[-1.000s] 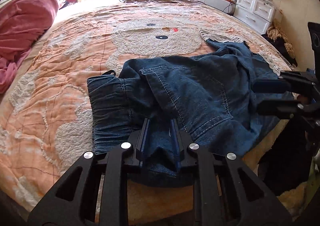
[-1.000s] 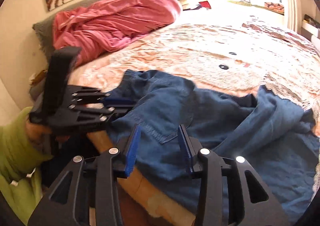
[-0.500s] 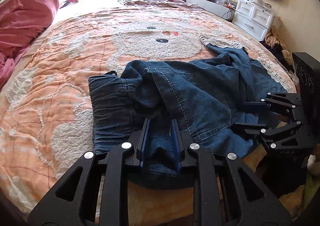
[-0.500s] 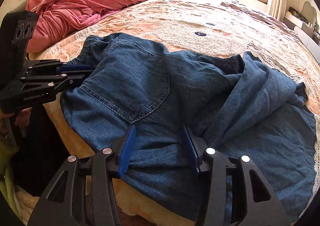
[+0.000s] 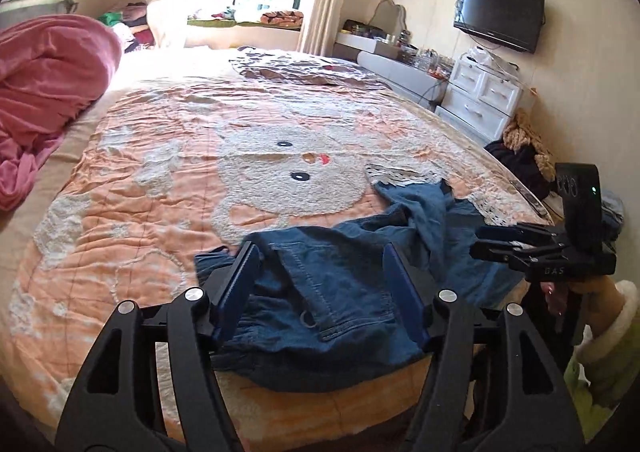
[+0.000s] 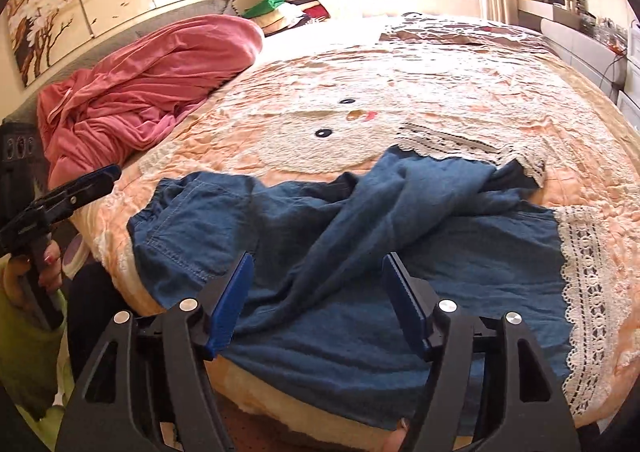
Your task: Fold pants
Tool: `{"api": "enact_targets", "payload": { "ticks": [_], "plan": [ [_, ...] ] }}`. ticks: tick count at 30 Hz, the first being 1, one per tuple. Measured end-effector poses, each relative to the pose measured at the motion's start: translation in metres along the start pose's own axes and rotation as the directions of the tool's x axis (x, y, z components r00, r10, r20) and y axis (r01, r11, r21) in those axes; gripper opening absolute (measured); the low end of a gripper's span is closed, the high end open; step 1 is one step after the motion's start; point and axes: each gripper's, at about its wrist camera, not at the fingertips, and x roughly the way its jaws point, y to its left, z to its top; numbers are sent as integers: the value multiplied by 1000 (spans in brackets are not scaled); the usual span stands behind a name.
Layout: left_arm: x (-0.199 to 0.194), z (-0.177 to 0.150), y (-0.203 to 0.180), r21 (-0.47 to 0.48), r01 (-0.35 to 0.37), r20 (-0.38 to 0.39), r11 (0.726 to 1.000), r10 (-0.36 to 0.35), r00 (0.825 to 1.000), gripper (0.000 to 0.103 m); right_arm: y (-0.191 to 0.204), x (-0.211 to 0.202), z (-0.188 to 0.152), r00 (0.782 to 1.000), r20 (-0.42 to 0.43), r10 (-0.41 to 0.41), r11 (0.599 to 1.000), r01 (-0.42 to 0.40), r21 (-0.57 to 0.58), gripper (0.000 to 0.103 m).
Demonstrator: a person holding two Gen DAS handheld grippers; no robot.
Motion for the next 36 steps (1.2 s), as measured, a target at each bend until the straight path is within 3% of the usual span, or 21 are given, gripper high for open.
{"api": "enact_targets", "payload": {
  "ticks": [5,14,17,19,22,31,35,36],
  "plan": [
    [38,-9,-38,39,99,-108,994,-94,990,57,-28,-8,14,997,25,-77,996,76,39,79],
    [96,-32,-101,80,268,-271,960,-238,933,57,-60,4,27,987,-9,-158,984,158,86,84],
    [109,-37,-105,60,281,-297,958,-252,921,47,-61,9,26,989,-16,-147,984,148,96,84],
    [118,-41,-104,42,270,-317,962,-243,917,26,-58,13,28,988,-25,-150,986,151,77,84],
    [130,-47,-100,7,255,-339,967,-238,910,9,-53,21,37,988,-28,-150,987,151,46,84],
    [126,-51,-100,-6,277,-313,961,-265,912,4,-31,98,99,971,-88,-224,972,216,-93,84],
    [126,-51,-98,-12,287,-311,958,-276,910,4,-35,152,122,934,-168,-317,947,301,-115,81],
    [126,-51,-97,-17,291,-310,957,-282,908,4,-41,162,123,918,-189,-349,936,333,-110,74]
  ]
}}
